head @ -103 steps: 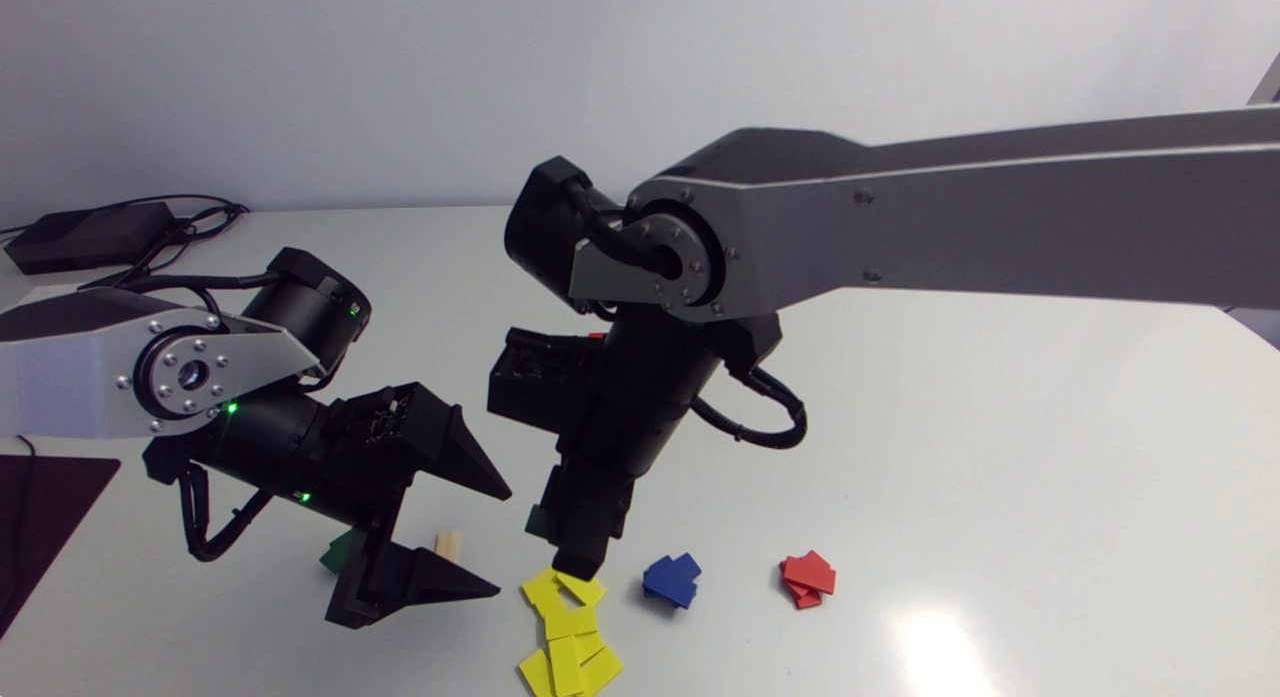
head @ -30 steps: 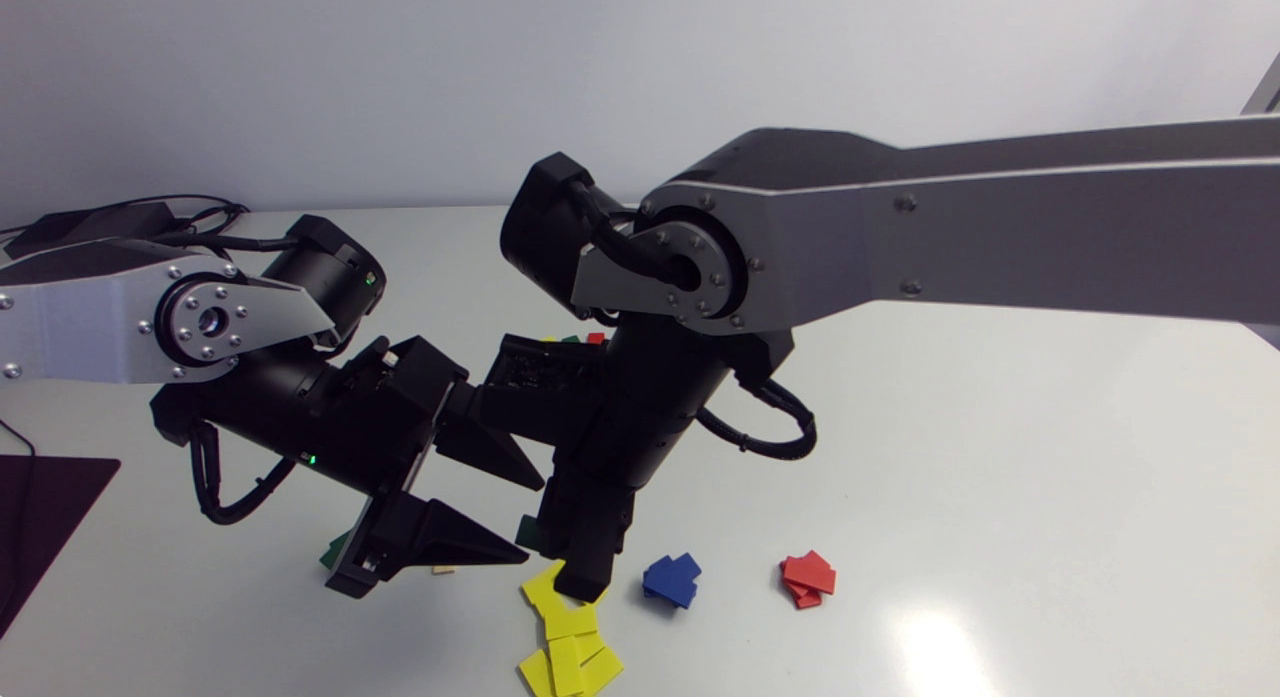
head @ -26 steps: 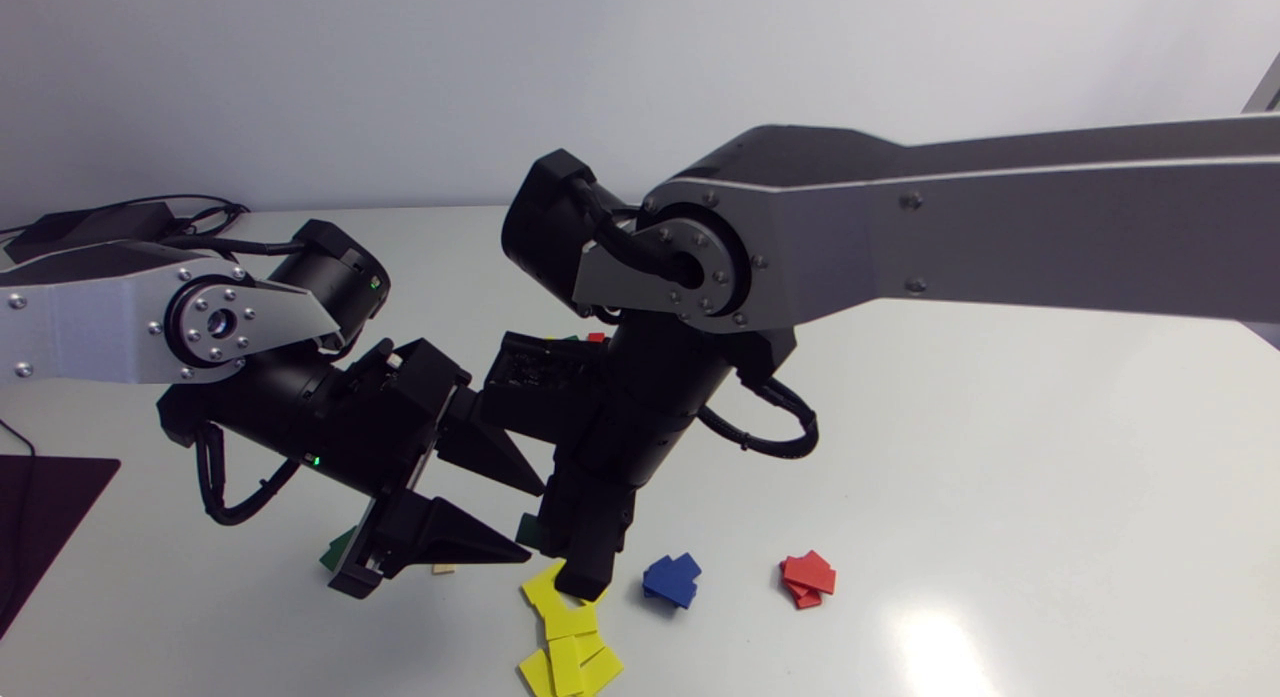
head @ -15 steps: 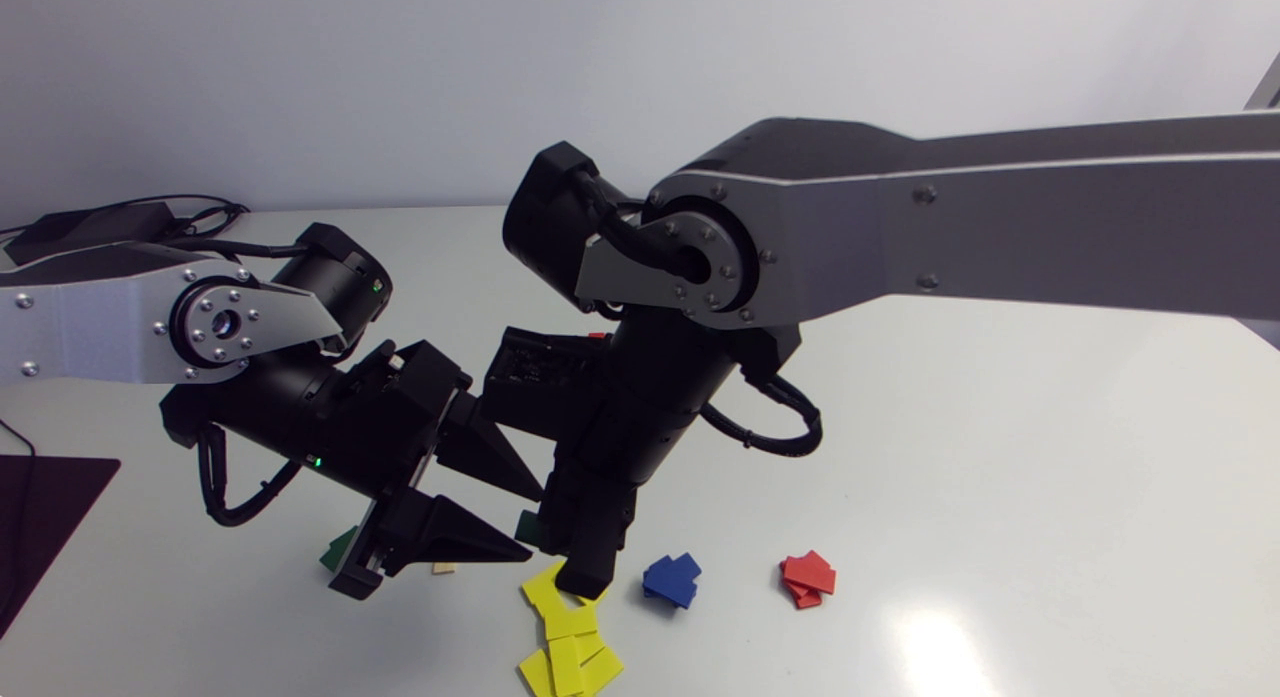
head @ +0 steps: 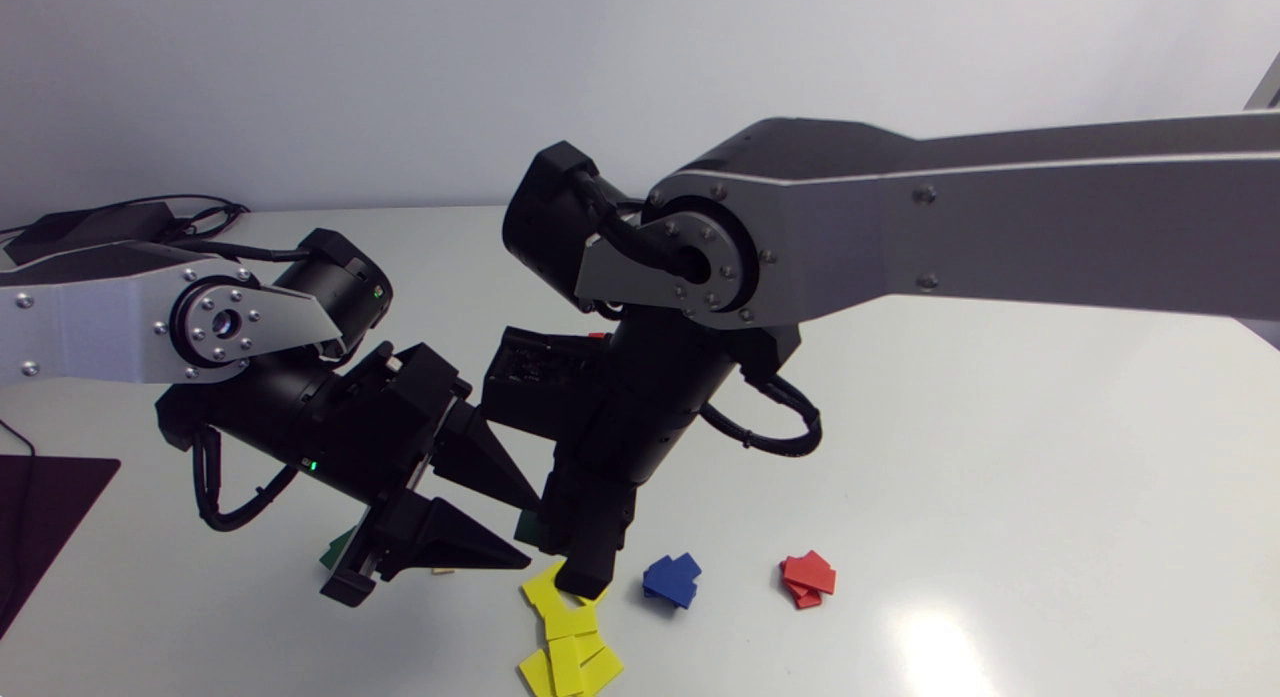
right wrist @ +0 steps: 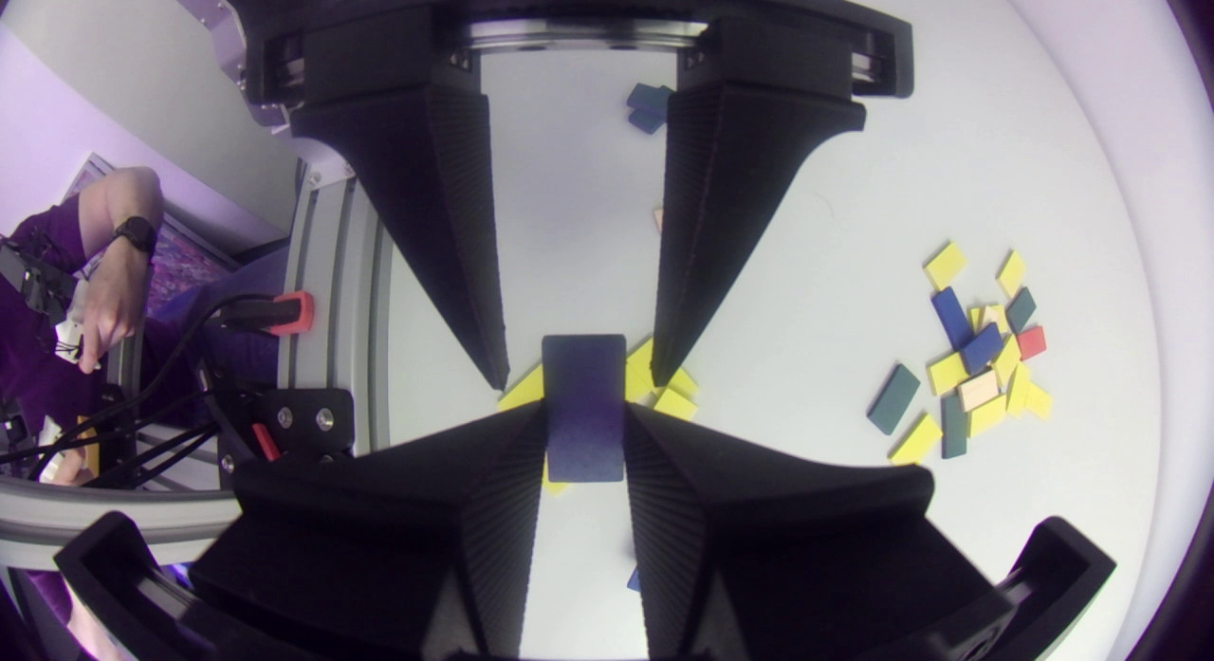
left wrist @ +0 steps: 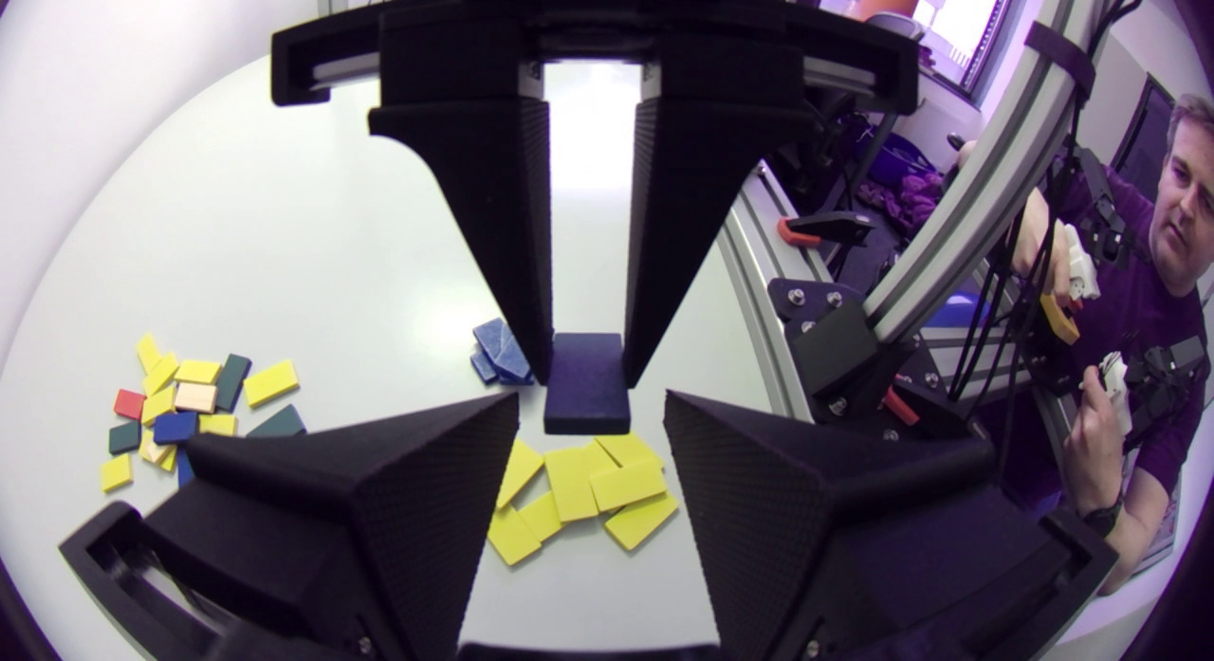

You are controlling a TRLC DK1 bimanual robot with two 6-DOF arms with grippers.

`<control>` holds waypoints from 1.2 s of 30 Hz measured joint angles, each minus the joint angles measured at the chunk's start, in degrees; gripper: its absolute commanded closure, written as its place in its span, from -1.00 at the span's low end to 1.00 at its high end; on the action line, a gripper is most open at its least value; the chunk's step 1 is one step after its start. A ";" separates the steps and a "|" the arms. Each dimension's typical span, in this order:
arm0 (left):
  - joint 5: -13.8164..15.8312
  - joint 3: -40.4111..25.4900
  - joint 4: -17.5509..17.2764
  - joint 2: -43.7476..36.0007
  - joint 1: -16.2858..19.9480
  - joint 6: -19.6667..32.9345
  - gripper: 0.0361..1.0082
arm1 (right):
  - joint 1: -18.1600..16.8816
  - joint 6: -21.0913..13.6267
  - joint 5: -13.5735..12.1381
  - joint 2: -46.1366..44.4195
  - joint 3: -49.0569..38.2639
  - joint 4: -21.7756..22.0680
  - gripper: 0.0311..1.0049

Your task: Take domino bricks one by one from the mixed stack on the table and place each onto the existing stack of the same color.

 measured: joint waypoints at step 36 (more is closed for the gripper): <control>1.53 1.14 -1.25 0.00 -0.79 0.00 -0.16 | -0.07 0.02 -0.02 -1.05 -1.22 0.72 0.85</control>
